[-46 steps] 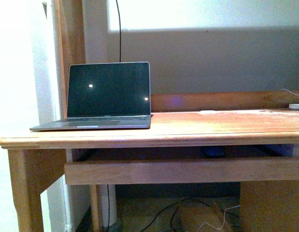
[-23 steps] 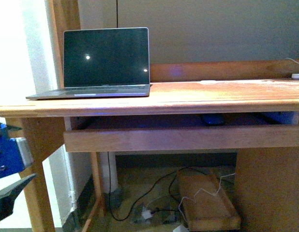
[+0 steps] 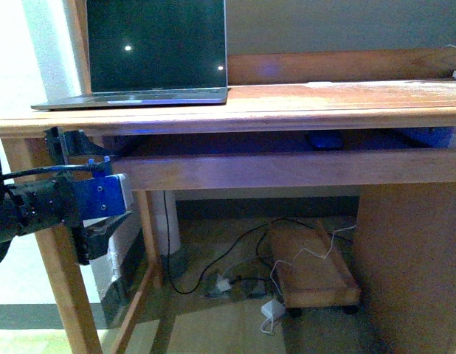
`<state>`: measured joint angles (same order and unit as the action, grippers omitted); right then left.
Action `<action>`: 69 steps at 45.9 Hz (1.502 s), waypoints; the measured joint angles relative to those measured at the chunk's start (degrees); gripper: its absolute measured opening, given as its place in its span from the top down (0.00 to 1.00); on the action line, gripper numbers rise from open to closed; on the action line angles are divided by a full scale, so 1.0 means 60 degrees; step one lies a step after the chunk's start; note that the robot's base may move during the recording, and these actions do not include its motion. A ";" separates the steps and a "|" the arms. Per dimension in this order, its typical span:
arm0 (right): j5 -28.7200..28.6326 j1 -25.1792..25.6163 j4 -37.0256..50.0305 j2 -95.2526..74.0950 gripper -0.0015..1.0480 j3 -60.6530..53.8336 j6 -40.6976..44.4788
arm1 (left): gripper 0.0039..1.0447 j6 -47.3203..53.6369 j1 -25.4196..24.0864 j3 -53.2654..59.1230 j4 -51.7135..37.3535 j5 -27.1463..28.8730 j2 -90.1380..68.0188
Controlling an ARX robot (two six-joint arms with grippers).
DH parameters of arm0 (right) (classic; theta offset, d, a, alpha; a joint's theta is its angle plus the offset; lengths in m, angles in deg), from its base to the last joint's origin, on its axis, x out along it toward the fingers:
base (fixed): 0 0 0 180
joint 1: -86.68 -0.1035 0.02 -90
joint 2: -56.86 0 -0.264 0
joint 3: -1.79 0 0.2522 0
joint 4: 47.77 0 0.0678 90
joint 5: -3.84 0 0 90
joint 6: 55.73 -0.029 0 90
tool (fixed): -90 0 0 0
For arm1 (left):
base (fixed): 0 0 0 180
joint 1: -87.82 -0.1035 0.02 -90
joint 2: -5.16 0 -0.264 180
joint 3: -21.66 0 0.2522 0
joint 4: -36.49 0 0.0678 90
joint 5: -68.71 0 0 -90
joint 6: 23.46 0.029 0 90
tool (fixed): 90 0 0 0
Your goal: Place mouse
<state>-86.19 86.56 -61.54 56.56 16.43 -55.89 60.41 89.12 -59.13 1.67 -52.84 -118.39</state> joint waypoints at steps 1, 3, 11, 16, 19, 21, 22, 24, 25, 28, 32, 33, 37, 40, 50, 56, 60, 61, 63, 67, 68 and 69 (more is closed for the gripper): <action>0.0000 0.0000 0.0000 0.0000 0.07 0.0000 0.0000 | 0.07 0.0055 0.0018 -0.0171 0.0036 -0.0025 -0.0117; 0.0000 0.0000 0.0000 0.0000 0.07 0.0000 0.0000 | 0.07 0.0142 0.0036 -0.0397 0.0087 -0.0040 -0.0273; 0.0000 0.0000 0.0000 0.0000 0.07 0.0000 0.0000 | 0.07 0.0561 0.0066 -0.1446 0.0670 0.0040 -0.1020; 0.0000 0.0000 0.0000 0.0000 0.07 0.0000 0.0000 | 0.07 0.0521 0.0109 -0.1443 0.1545 0.0175 -0.0827; 0.0000 0.0000 0.0000 0.0000 0.07 0.0000 0.0000 | 0.07 0.0251 0.0157 -0.1337 0.2565 0.0277 -0.0463; 0.0000 0.0000 0.0000 0.0000 0.07 0.0000 0.0000 | 0.07 0.0029 0.0186 -0.1260 0.3362 0.0313 -0.0149; 0.0000 0.0000 0.0000 0.0000 0.07 0.0000 0.0000 | 0.07 -0.0131 0.0200 -0.1235 0.3756 0.0342 0.0022; 0.0000 0.0000 0.0000 0.0000 0.07 0.0000 0.0000 | 0.07 -0.0426 0.0215 -0.1086 0.4524 0.0288 0.0364; 0.0000 0.0000 0.0000 0.0000 0.07 0.0000 0.0000 | 0.07 -0.0597 0.0219 -0.0984 0.4885 0.0215 0.0546; 0.0000 0.0000 0.0000 0.0000 0.07 0.0000 0.0000 | 0.07 -0.1133 0.0233 -0.0597 0.5763 -0.0015 0.1118; 0.0000 0.0000 0.0000 0.0000 0.07 0.0000 0.0000 | 0.07 -0.1698 0.0237 0.0095 0.6568 -0.0390 0.1923; 0.0000 0.0000 0.0000 0.0000 0.07 0.0000 0.0000 | 0.07 -0.1836 0.0244 0.0266 0.6670 -0.0517 0.2091; 0.0000 0.0000 0.0000 0.0000 0.07 0.0000 0.0000 | 0.07 -0.2255 0.0299 0.0845 0.6845 -0.0820 0.2619; 0.0004 0.0000 0.0000 0.0000 0.07 0.0000 0.0000 | 0.07 -0.2616 0.0404 0.1322 0.7049 -0.1224 0.3071; 0.0000 0.0000 0.0000 0.0000 0.07 0.0000 0.0000 | 0.07 -0.4881 0.1005 0.2827 0.6849 -0.2371 0.4535; 0.0000 0.0000 0.0000 0.0000 0.07 0.0000 0.0000 | 0.07 -0.8681 0.1479 0.4025 0.4262 -0.1654 0.5355; 0.0007 0.0000 0.0000 0.0000 0.07 0.0000 -0.0004 | 0.07 -1.1256 0.1639 0.4441 0.2805 -0.0605 0.5996; 0.0000 0.0000 0.0000 0.0000 0.07 0.0000 0.0000 | 0.07 -1.1537 0.1661 0.4473 0.2696 -0.0437 0.6094; 0.0000 0.0000 0.0000 0.0004 0.07 0.0000 0.0000 | 0.07 -1.2619 0.1719 0.4601 0.2382 0.0058 0.6564; 0.0000 0.0000 0.0000 0.0000 0.07 0.0000 0.0000 | 0.07 -1.4116 0.1803 0.4936 0.2473 0.1042 0.7595; 0.0004 0.0000 0.0000 0.0004 0.07 0.0000 0.0000 | 0.07 -1.4597 0.1840 0.5067 0.2550 0.1366 0.7894; 0.0000 0.0000 0.0000 0.0004 0.07 0.0000 0.0000 | 0.07 -1.4972 0.1876 0.5213 0.2670 0.1657 0.8200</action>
<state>-86.19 86.56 -61.54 56.59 16.43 -55.89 -29.42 100.38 -27.85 17.69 -42.90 -69.19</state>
